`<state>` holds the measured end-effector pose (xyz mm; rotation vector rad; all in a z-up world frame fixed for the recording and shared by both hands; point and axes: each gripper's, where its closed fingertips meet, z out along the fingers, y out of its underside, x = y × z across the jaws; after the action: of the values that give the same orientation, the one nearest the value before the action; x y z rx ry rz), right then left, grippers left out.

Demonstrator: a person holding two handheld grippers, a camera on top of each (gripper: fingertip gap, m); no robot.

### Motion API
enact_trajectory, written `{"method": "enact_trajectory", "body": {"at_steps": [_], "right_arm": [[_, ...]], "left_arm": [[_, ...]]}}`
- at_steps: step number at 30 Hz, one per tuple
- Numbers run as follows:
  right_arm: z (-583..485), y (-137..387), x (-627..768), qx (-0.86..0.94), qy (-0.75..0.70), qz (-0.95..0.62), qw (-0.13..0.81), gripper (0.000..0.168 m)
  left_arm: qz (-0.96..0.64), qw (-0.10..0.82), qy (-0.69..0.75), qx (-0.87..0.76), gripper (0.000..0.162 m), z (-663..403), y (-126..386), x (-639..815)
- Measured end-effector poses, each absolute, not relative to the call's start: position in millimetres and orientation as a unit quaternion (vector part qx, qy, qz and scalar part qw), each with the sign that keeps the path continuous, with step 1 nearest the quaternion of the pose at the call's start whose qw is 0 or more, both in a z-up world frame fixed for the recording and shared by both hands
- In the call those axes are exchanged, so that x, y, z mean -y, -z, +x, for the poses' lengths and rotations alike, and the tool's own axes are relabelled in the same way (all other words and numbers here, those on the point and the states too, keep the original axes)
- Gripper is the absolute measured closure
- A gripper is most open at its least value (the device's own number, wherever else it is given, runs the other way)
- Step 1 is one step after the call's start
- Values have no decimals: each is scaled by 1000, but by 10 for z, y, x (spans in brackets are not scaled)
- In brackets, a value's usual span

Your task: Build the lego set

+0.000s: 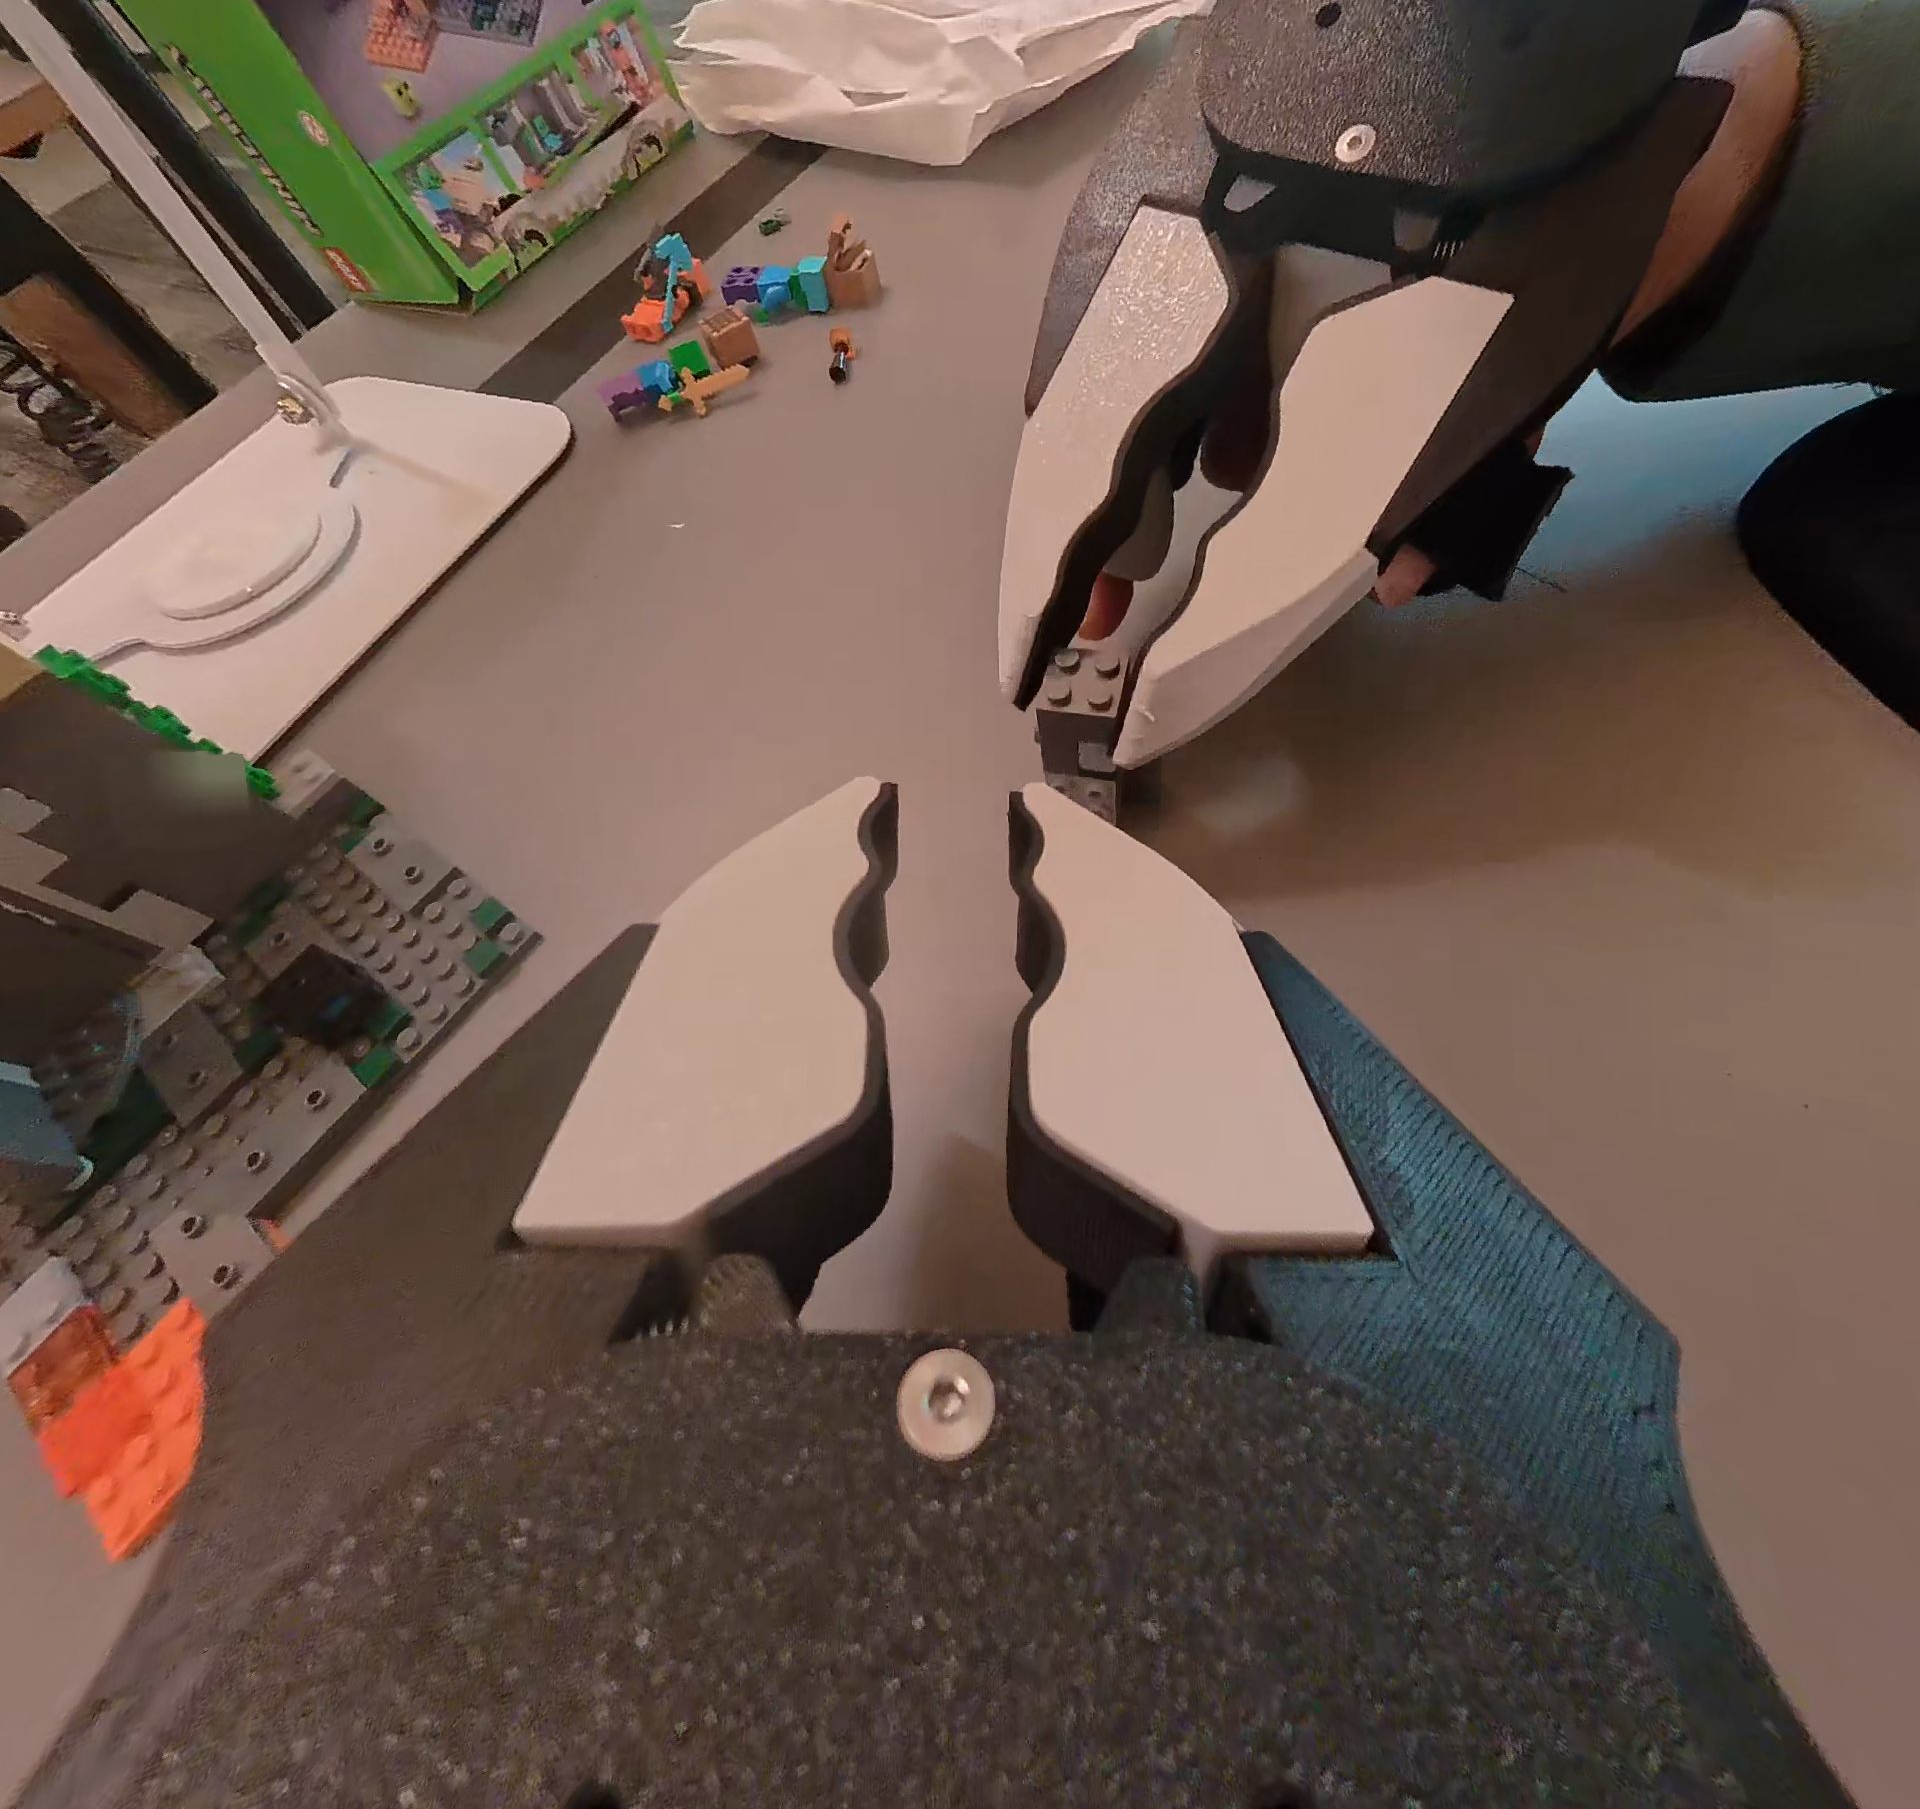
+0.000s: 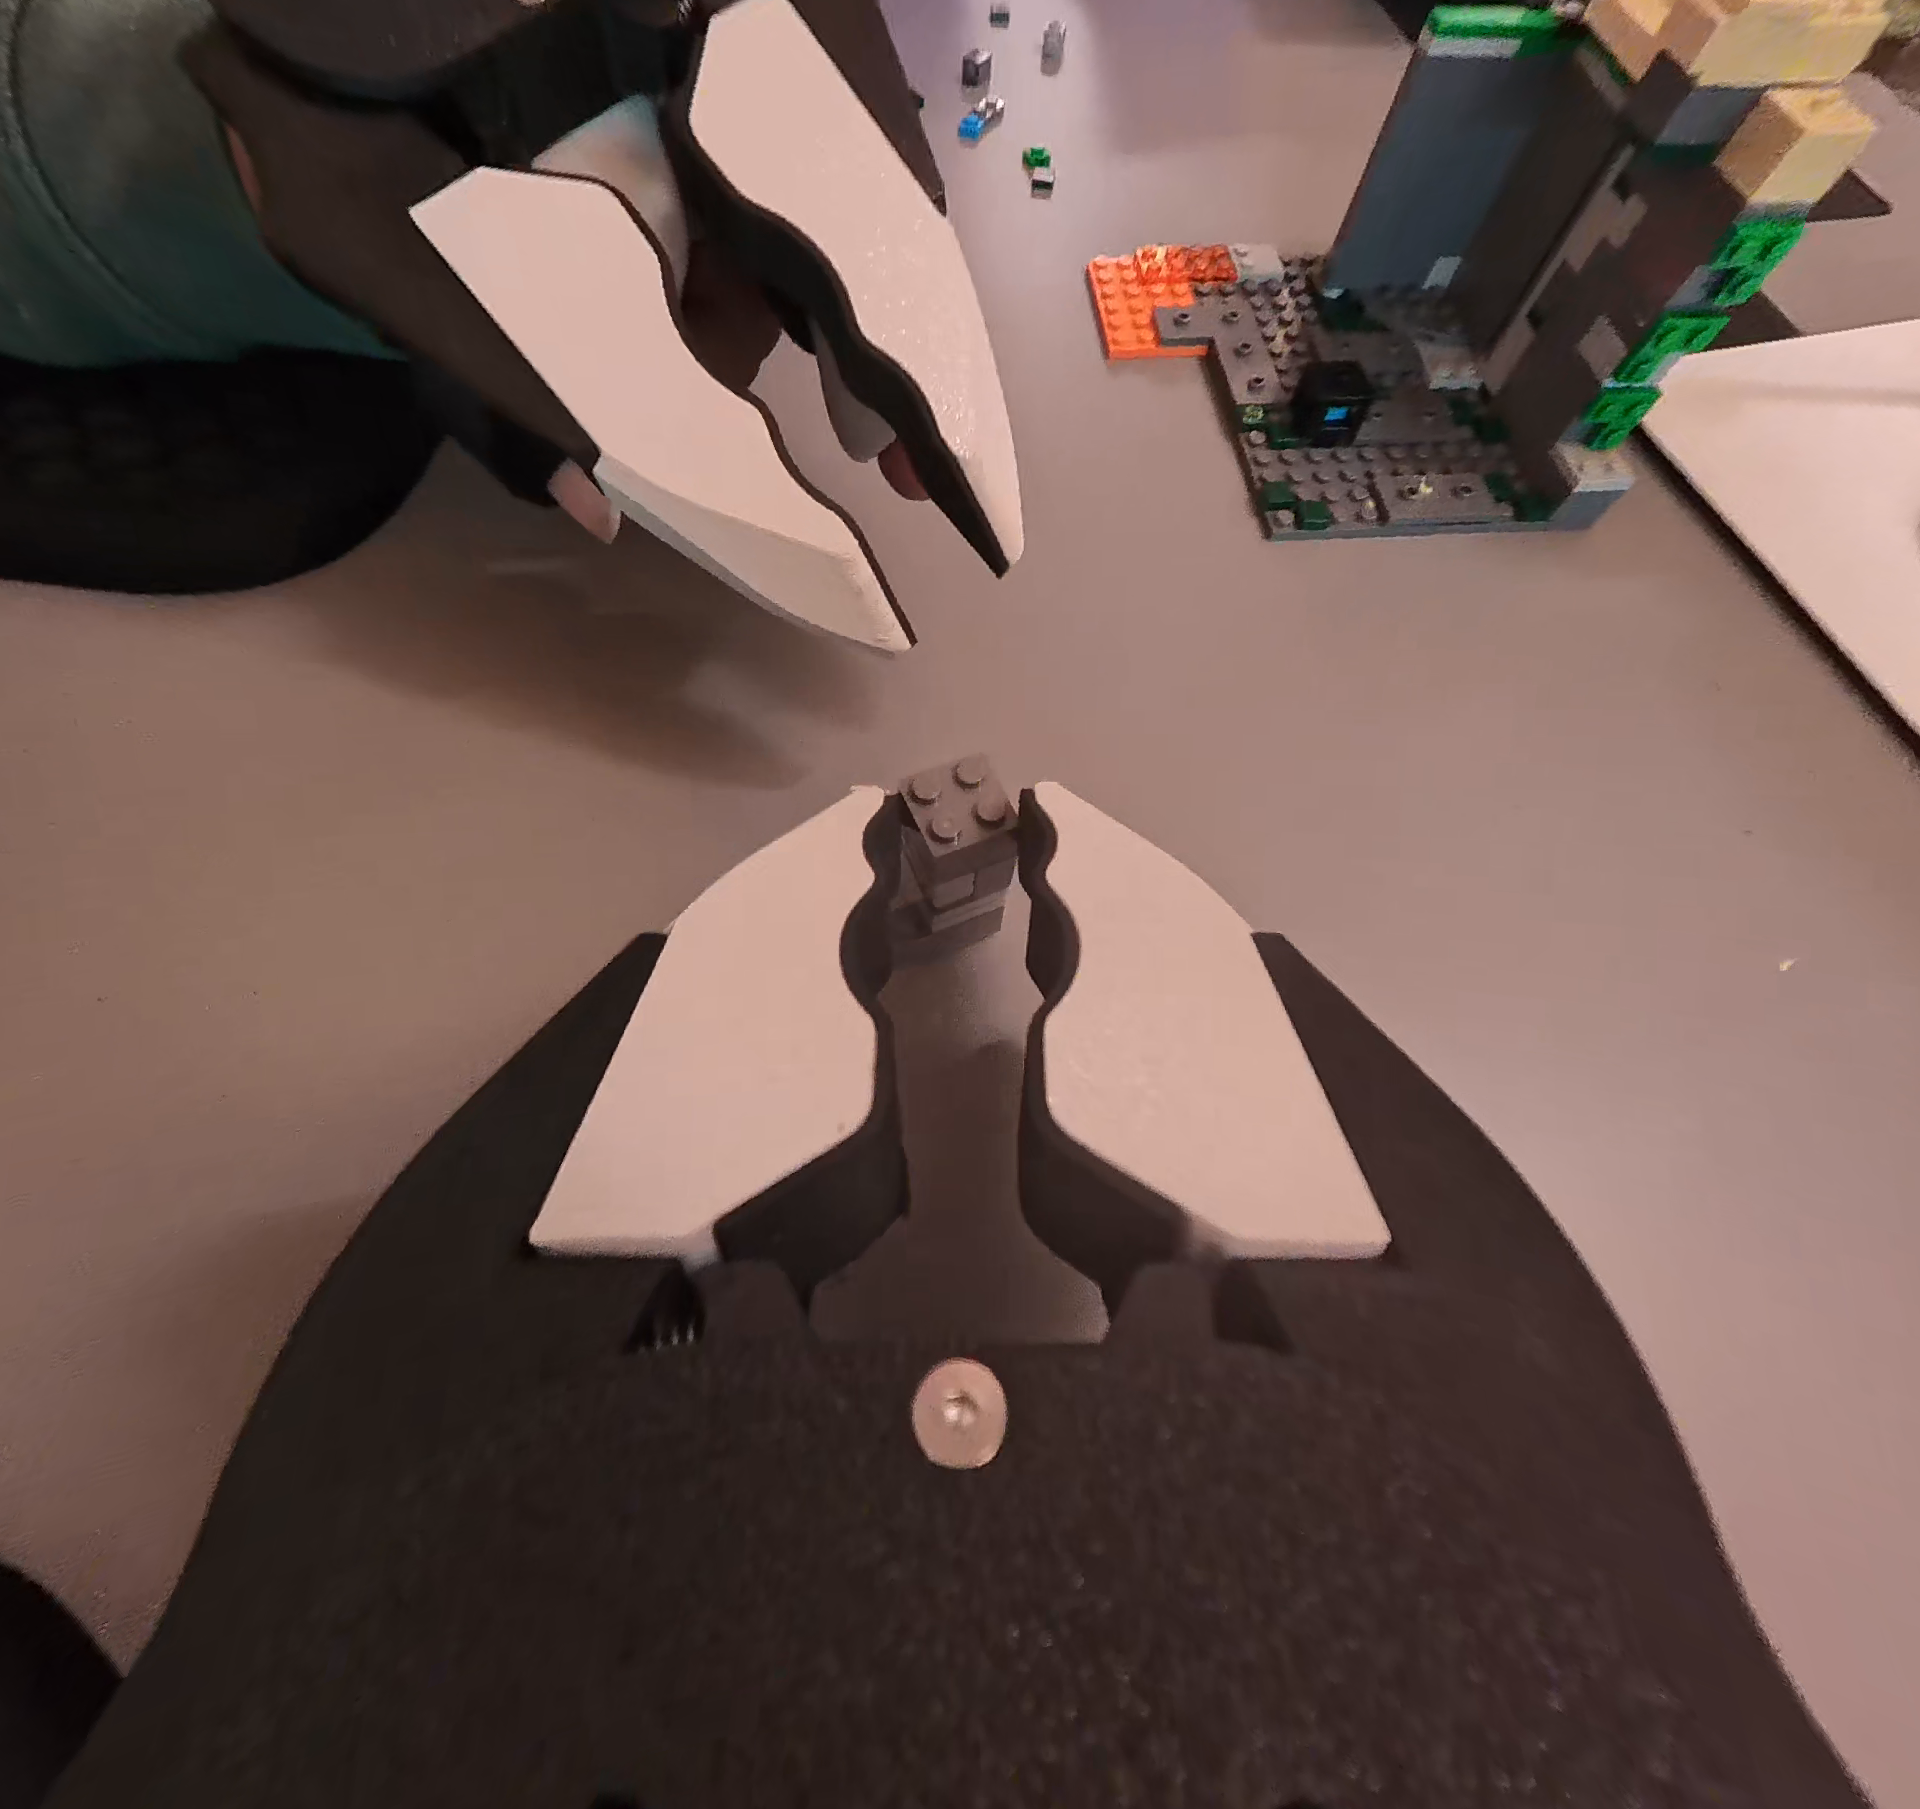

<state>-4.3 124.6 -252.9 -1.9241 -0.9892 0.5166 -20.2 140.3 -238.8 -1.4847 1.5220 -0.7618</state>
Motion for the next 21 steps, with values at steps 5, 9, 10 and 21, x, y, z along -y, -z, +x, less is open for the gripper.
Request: {"method": "enact_trajectory", "body": {"at_steps": [5, 9, 10, 21], "right_arm": [[-59, 2538, -1248, 399, -216, -774, 441, 147], [-60, 2540, -1244, 398, -216, -775, 442, 146], [-60, 2534, -1241, 397, -217, -774, 442, 143], [268, 2030, -1425, 276, -205, -740, 578, 136]], "left_arm": [[-595, 427, 308, -608, 142, -203, 2390, -1401], [-599, 423, 314, -603, 142, -205, 2396, -1408], [-600, 424, 316, -601, 141, -207, 2394, -1412], [-598, 515, 341, -511, 157, -322, 2008, -1645]]}}
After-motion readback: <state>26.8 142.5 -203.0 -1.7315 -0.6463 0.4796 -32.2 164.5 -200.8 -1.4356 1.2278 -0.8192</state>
